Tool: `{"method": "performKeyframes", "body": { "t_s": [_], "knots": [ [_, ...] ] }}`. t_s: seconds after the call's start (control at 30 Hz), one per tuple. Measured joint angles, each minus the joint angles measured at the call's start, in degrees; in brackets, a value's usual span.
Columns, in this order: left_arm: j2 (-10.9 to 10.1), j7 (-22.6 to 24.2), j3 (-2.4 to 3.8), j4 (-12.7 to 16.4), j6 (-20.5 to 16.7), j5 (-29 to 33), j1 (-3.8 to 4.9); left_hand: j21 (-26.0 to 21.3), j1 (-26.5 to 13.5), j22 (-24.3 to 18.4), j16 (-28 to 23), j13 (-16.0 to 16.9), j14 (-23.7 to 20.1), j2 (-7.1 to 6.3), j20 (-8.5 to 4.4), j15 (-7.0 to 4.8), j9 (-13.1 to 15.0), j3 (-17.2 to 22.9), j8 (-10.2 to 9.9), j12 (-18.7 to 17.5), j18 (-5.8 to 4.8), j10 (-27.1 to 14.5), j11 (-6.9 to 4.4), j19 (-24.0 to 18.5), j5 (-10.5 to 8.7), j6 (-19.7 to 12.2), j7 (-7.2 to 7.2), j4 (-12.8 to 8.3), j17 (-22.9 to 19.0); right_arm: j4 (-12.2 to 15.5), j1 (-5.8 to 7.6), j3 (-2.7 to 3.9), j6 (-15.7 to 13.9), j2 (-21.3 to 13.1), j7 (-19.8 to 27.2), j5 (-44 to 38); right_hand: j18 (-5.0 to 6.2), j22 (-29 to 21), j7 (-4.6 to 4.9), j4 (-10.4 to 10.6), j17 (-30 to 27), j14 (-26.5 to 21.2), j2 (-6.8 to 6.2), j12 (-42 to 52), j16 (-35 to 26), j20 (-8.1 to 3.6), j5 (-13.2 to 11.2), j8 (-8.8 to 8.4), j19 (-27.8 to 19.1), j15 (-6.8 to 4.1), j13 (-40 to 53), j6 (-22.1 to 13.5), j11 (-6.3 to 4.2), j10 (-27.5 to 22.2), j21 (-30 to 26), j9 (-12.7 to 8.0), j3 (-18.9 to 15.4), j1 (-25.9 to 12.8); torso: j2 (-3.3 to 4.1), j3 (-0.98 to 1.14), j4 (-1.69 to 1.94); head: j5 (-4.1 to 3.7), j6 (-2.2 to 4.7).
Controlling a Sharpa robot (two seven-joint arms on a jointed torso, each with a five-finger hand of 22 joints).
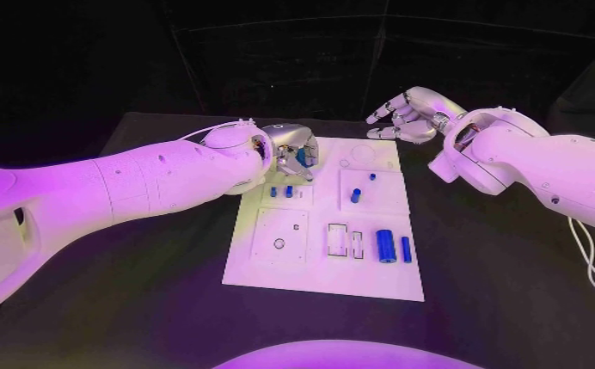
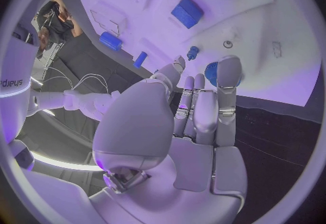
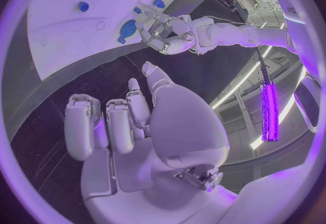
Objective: Assemble the parts on the task board
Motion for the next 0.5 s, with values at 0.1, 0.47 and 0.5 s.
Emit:
{"method": "performKeyframes", "body": {
  "t_s": [0.1, 0.47, 0.5],
  "knots": [
    [0.6, -0.1, -0.05, -0.5, 0.7, -2.1, -0.06, 2.4, -0.3, 2.5, 1.4, -0.8, 0.5, -0.29, -0.11, -0.10, -0.6, 0.3, -0.6, -0.4, -0.52, 0.5, -0.10, 0.9, 0.00, 0.9, -0.05, 0.0, 1.2, 0.0, 0.00, 0.00, 0.0, 0.1, 0.0, 0.0, 0.00, 0.0, 0.00, 0.0, 0.0, 0.0, 0.00, 0.0, 0.0, 0.00, 0.0, 0.00, 0.0, 0.00, 0.0, 0.0, 0.00, 0.0, 0.0, 0.0, 0.0, 0.0, -0.01, 0.00, 0.00, -0.05, -0.04],
    [1.6, -0.8, -0.10, -1.4, 3.0, -5.6, -0.20, 8.8, -0.3, 9.0, 4.5, -2.7, 1.6, -0.29, -0.21, -0.42, -1.9, 1.6, -1.8, -1.2, -1.73, 2.9, -0.22, 3.0, 0.00, 3.2, -0.43, -0.2, 3.9, 0.0, 0.00, 0.00, 0.0, 0.2, 0.1, 0.0, 0.00, 0.0, 0.00, 0.0, 0.0, 0.0, 0.00, 0.0, 0.0, 0.00, 0.0, 0.00, 0.0, 0.00, 0.0, 0.0, 0.00, 0.0, 0.0, 0.0, 0.0, 0.0, -0.03, 0.03, 0.03, -0.27, -0.20],
    [1.7, -0.9, -0.10, -1.5, 3.2, -5.8, -0.25, 9.1, -0.3, 9.3, 4.5, -2.9, 1.6, -0.29, -0.39, -0.42, -2.0, 1.7, -1.9, -1.3, -1.73, 3.1, -0.43, 3.2, 0.00, 3.5, -0.41, -0.3, 4.0, -0.1, 0.00, 0.00, 0.0, 0.2, 0.1, 0.0, 0.00, 0.0, 0.00, 0.0, 0.0, 0.0, 0.00, 0.0, 0.0, 0.00, 0.0, 0.00, 0.0, 0.00, 0.0, 0.0, 0.00, 0.0, 0.0, 0.0, 0.0, 0.0, -0.03, 0.03, 0.04, -0.38, -0.26]
  ]
}}
